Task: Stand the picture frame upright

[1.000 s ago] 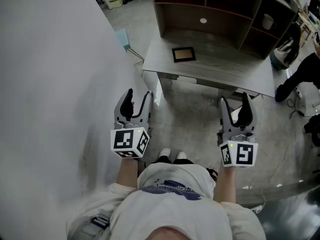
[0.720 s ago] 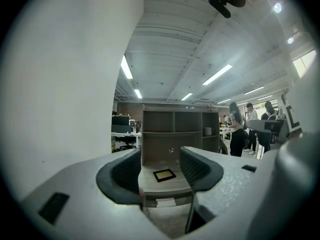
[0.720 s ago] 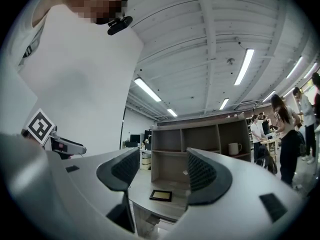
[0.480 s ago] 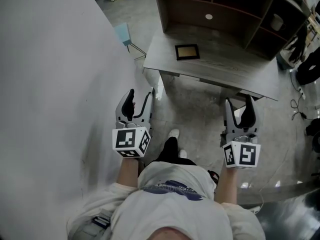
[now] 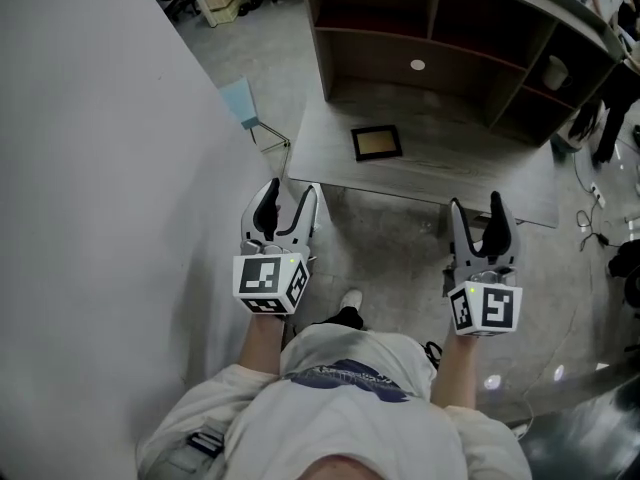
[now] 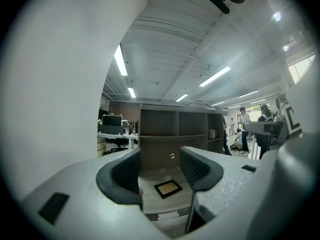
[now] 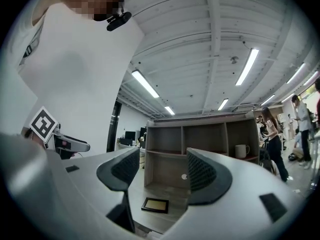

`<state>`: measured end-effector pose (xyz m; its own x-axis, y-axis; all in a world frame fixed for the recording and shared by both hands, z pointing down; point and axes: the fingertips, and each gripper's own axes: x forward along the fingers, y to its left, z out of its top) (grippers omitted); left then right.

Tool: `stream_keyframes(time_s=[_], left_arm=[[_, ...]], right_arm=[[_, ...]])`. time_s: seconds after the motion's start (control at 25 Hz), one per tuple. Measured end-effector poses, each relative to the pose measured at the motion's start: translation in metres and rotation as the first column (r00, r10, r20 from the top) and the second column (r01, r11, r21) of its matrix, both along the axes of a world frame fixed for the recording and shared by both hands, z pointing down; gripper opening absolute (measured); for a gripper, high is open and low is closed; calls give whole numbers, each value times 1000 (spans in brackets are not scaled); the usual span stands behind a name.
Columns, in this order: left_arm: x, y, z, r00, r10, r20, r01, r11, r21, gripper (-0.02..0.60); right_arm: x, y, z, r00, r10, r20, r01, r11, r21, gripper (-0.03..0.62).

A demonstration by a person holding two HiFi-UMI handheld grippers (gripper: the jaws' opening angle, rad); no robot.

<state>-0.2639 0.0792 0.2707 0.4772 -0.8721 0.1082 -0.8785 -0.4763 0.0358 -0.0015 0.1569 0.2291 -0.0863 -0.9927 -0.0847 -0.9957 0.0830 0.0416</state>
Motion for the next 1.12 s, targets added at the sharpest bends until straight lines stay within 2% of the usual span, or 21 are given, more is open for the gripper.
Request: stream_keyframes(time_s=[0.28, 0.64, 0.84, 1.12], left_arm=[[-10, -57, -13, 999, 34, -36, -34, 999, 25, 222], [-12, -90, 26, 999, 47, -22, -49, 996, -70, 222], [-12, -108, 49, 1000, 26, -3, -26, 993, -118, 222], [3, -148, 58, 999, -31, 25, 34, 990, -137, 222]], right_arm=[[-15, -47, -16, 999, 32, -32, -31, 999, 24, 267], [-17, -81, 16, 999, 39, -36, -41, 997, -69, 267], [-12, -106, 40, 1000, 23, -17, -25, 992, -120, 267], [15, -159, 54, 1000, -17, 3, 17, 990, -142, 267]])
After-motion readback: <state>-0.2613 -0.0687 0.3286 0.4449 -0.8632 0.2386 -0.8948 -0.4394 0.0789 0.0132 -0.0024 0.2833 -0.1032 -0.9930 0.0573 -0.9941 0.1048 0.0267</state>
